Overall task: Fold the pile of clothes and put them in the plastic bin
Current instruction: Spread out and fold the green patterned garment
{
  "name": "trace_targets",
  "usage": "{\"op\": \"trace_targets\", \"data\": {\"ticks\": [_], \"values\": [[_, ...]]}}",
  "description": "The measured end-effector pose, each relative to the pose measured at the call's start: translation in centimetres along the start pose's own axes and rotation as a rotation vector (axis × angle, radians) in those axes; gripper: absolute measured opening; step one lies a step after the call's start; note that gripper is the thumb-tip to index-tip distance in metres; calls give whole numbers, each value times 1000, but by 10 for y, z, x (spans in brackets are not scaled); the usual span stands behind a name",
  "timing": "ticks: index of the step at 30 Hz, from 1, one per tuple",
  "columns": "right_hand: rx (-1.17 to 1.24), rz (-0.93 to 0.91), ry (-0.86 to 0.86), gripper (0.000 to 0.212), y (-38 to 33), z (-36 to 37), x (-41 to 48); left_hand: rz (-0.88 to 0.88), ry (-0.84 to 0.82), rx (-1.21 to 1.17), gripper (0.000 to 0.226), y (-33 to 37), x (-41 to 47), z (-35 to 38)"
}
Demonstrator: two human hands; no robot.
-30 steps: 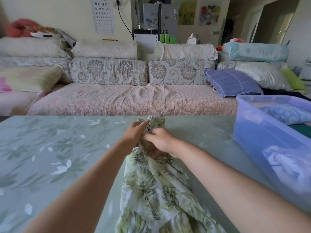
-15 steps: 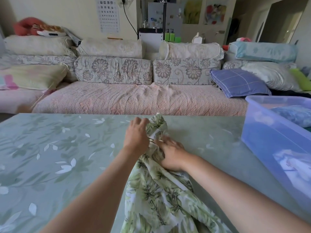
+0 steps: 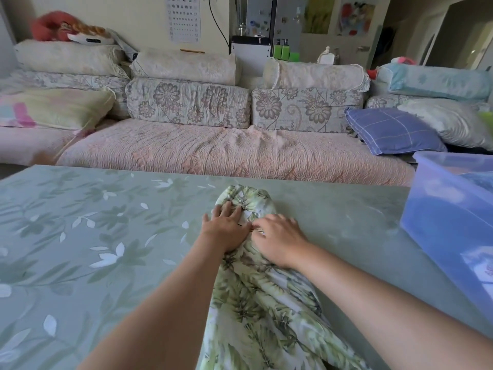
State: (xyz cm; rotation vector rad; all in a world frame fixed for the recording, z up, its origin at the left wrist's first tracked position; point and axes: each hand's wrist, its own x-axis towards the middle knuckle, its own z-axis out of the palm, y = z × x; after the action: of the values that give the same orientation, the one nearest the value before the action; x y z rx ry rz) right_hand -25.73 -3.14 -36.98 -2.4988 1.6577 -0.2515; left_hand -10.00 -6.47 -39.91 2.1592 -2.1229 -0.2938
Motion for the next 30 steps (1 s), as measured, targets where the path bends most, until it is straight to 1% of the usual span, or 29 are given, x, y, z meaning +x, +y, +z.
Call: {"op": "trace_targets", "data": {"ticks": [1, 2, 3, 5, 7, 10, 13, 15, 16, 17, 18, 19, 20, 21, 23, 25, 28, 30], "values": [[-6, 5, 88, 47, -1, -1, 8, 4, 14, 8, 72, 1, 0, 0], [-30, -12, 145, 45, -1, -1, 18, 13, 25, 16, 71, 1, 0, 0], [-62, -48, 153, 50, 0, -1, 28, 25, 32, 19, 70, 1, 0, 1], [-101, -95, 38, 68, 2, 1, 49, 48, 34, 1, 68, -1, 1, 3], [-104, -68, -116, 76, 7, 3, 66, 38, 25, -21, 68, -3, 3, 4], [-108, 24, -260, 75, 20, 11, 85, -51, -13, -49, 71, -9, 8, 2], [-109, 50, -270, 74, 28, 20, 94, -133, -50, -7, 74, -10, 14, -2], [-108, 44, -255, 73, 28, 23, 97, -200, 21, 97, 72, -4, 18, -6], [-99, 46, -247, 72, 28, 24, 97, -195, 107, 153, 69, -1, 19, -8], [-87, 45, -238, 71, 28, 26, 97, -130, 221, 180, 65, 2, 22, -9], [-77, 40, -220, 70, 28, 28, 97, -7, 329, 176, 60, 4, 25, -8], [-72, 34, -198, 71, 28, 30, 96, 136, 381, 142, 55, 5, 29, -6], [-71, 33, -184, 72, 29, 31, 96, 241, 362, 88, 54, 4, 32, -5], [-73, 37, -184, 73, 30, 31, 95, 270, 289, 25, 54, 2, 35, -3], [-106, 46, -208, 73, 29, 29, 93, 163, 97, -36, 57, -8, 39, -1], [-140, 39, -238, 73, 27, 29, 89, 52, -9, -14, 61, -22, 38, 0], [-117, 41, -273, 77, 27, 26, 78, -15, -38, -9, 66, -32, 32, -2], [-53, 56, -310, 79, 29, 21, 67, -51, -47, -8, 71, -32, 26, -3]]}}
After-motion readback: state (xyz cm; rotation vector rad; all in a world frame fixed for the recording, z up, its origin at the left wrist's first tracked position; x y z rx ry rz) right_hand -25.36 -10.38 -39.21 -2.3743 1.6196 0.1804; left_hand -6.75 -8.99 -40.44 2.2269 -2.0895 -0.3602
